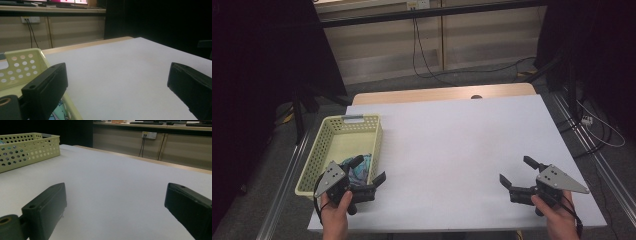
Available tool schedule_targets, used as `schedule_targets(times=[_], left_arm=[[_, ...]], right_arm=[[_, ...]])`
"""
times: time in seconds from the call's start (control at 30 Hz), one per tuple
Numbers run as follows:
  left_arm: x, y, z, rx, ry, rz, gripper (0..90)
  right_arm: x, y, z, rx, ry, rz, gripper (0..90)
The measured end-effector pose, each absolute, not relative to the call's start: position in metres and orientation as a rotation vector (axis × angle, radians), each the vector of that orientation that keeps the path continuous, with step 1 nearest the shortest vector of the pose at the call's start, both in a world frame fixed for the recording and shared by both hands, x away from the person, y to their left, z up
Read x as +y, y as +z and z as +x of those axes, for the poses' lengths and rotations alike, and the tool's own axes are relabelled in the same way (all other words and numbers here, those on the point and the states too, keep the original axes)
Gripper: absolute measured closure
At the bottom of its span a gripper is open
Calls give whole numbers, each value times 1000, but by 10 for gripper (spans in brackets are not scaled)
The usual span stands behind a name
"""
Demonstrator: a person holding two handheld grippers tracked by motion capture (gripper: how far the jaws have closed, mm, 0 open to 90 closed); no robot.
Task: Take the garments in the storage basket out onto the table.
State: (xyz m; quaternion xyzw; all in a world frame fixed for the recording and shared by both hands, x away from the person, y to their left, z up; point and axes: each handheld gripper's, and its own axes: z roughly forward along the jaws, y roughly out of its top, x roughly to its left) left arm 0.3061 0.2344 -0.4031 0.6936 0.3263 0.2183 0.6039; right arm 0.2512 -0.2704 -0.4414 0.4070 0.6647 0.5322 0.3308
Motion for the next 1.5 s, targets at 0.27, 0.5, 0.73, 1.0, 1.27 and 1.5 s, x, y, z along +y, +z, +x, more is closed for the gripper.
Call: schedule_targets(times=[0.27, 0.5, 0.73, 1.0, 1.27, 1.5], left_arm=[[235, -401, 308, 757, 510, 1612, 32], [234, -395, 309, 749, 517, 1622, 32], [231, -384, 314, 734, 495, 1620, 32], [240, -368, 326, 710, 497, 1619, 31], [254, -361, 342, 728, 488, 1620, 28], [266, -361, 359, 757, 537, 1674, 24]], right_arm=[[-269, -442, 252, 1742, 1409, 1060, 36], [-270, -442, 251, 1736, 1424, 1064, 35], [-272, -443, 248, 1738, 1411, 1078, 29], [-274, -443, 246, 1732, 1422, 1086, 29], [-271, -444, 246, 1748, 1421, 1075, 29], [-269, -444, 246, 1756, 1424, 1067, 29]])
